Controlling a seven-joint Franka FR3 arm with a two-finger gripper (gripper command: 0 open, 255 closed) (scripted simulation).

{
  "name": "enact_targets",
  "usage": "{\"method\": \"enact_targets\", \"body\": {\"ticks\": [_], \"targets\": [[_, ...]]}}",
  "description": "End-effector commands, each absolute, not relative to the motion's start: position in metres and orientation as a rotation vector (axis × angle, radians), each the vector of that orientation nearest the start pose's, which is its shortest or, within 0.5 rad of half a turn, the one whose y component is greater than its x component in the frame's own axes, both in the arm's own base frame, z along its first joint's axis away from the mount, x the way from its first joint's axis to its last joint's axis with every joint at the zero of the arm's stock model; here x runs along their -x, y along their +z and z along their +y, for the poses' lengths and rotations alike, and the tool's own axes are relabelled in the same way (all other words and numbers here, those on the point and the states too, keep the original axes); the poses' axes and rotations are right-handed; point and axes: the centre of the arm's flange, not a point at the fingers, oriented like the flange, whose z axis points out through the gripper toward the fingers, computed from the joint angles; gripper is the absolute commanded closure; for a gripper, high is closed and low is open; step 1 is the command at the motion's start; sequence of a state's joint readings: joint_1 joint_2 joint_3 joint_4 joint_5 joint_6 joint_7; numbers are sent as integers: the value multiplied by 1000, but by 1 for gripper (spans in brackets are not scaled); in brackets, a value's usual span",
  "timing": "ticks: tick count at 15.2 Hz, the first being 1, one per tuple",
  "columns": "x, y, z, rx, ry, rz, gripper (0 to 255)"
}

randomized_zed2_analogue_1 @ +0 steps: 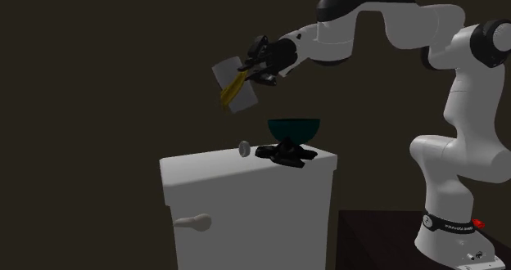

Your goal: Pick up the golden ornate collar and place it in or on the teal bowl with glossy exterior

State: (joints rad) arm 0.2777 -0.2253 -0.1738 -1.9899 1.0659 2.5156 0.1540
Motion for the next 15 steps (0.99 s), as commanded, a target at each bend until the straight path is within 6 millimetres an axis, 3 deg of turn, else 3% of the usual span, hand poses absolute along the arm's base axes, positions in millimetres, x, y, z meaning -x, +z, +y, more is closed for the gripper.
{"method": "enact_targets", "body": {"ticks": [1,15], "targets": [[-538,649,38,1920,-607,729,255],[-423,669,-105,1920,-607,729,255]]}}
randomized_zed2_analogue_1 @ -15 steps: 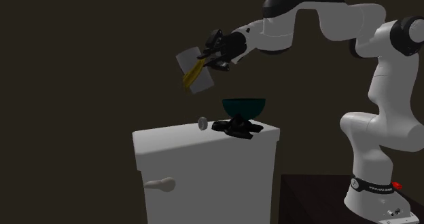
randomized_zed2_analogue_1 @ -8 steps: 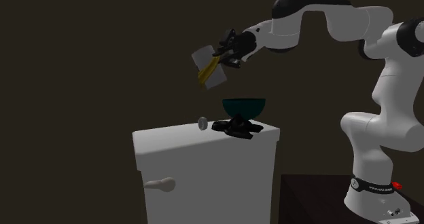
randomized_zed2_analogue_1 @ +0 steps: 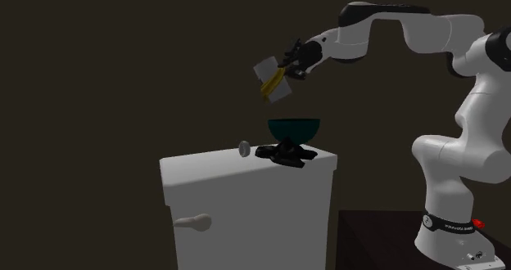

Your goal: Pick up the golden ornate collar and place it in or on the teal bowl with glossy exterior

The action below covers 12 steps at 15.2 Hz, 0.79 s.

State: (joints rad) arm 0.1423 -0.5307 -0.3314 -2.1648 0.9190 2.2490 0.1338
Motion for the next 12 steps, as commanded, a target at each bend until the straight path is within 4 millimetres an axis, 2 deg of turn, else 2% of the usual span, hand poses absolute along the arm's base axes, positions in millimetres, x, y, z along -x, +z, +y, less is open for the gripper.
{"method": "enact_targets", "body": {"ticks": [1,10,12], "targets": [[-415,670,-115,1920,-607,729,255],[-339,683,-208,1920,-607,729,255],[-339,673,-208,1920,-607,729,255]]}}
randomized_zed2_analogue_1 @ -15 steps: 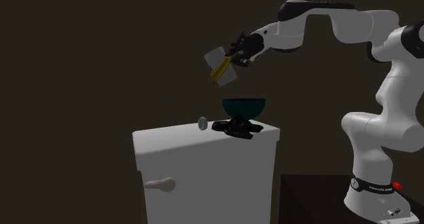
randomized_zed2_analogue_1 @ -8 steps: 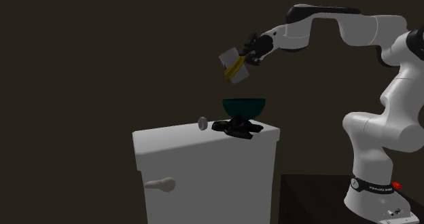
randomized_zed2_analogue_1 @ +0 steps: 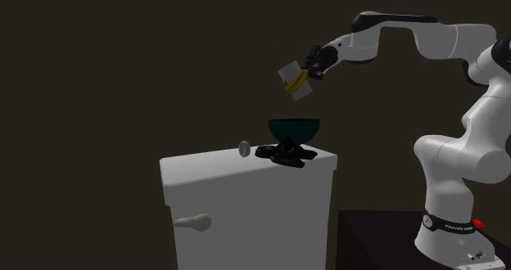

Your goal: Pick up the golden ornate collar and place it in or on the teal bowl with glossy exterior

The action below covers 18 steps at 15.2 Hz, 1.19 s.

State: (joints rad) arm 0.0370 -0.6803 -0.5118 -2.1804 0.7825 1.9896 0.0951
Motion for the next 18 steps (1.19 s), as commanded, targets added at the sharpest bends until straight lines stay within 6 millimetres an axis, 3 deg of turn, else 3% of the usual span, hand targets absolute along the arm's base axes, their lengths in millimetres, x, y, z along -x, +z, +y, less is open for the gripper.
{"method": "enact_targets", "body": {"ticks": [1,18], "targets": [[-339,668,-208,1920,-607,729,255],[-339,579,-208,1920,-607,729,255]]}}
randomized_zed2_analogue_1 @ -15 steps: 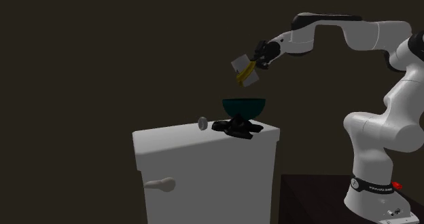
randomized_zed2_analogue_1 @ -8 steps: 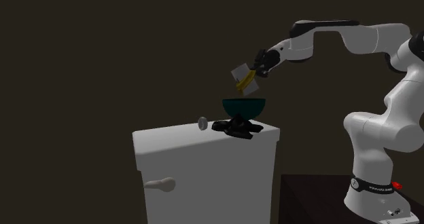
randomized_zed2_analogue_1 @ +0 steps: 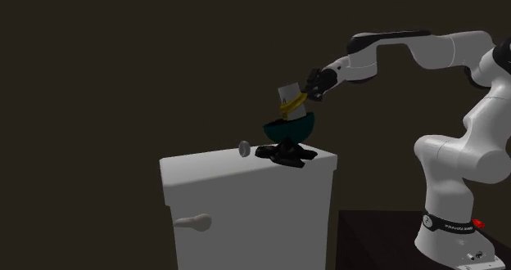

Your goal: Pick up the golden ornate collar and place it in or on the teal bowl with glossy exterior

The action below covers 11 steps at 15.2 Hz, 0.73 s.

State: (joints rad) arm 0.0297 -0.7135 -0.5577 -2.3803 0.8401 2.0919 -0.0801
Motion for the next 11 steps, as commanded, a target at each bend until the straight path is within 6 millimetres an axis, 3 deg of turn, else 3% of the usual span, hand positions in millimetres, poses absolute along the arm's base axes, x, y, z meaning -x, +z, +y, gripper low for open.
{"method": "enact_targets", "body": {"ticks": [1,7,8,11], "targets": [[-339,579,-208,1920,-607,729,255],[-339,579,-208,1920,-607,729,255],[-340,578,-208,1919,-607,729,0],[-338,580,-208,1920,-608,729,0]]}}
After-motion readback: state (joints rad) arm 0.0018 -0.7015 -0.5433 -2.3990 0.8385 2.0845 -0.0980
